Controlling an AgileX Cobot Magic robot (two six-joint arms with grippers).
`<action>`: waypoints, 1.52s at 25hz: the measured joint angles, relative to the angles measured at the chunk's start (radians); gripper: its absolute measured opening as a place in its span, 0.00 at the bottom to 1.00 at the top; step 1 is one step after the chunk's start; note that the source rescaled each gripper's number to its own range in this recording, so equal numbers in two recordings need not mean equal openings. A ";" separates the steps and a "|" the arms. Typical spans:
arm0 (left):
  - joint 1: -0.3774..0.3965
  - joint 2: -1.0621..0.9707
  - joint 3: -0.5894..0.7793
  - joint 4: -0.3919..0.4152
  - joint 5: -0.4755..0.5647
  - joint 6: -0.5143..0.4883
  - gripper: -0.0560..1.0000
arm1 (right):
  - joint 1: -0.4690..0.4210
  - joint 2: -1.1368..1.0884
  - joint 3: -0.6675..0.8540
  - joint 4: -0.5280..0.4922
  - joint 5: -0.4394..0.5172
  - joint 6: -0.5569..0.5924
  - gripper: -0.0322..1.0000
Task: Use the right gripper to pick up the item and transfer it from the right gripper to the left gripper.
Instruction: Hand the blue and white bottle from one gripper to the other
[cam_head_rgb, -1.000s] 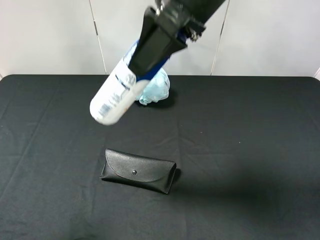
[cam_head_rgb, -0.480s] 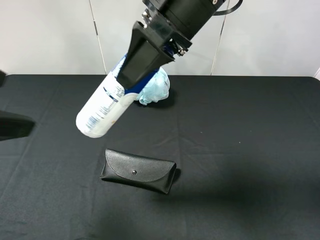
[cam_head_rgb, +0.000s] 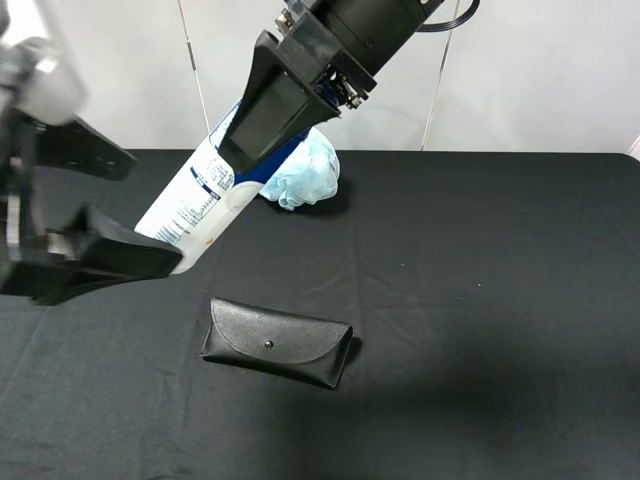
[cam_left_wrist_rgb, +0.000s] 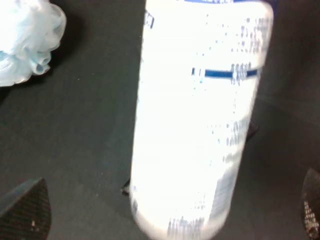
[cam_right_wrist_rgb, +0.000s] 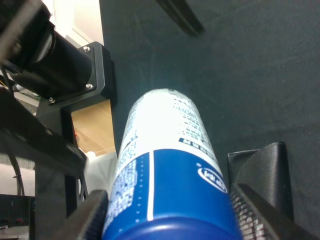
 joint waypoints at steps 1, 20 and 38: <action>-0.010 0.017 0.000 0.000 -0.013 0.000 1.00 | 0.000 0.000 0.000 0.001 0.000 0.000 0.06; -0.095 0.188 0.000 -0.001 -0.151 0.027 0.74 | 0.000 0.000 0.000 0.034 -0.001 0.000 0.06; -0.095 0.189 0.000 -0.002 -0.152 0.051 0.10 | 0.003 0.000 -0.004 -0.011 0.000 0.078 0.21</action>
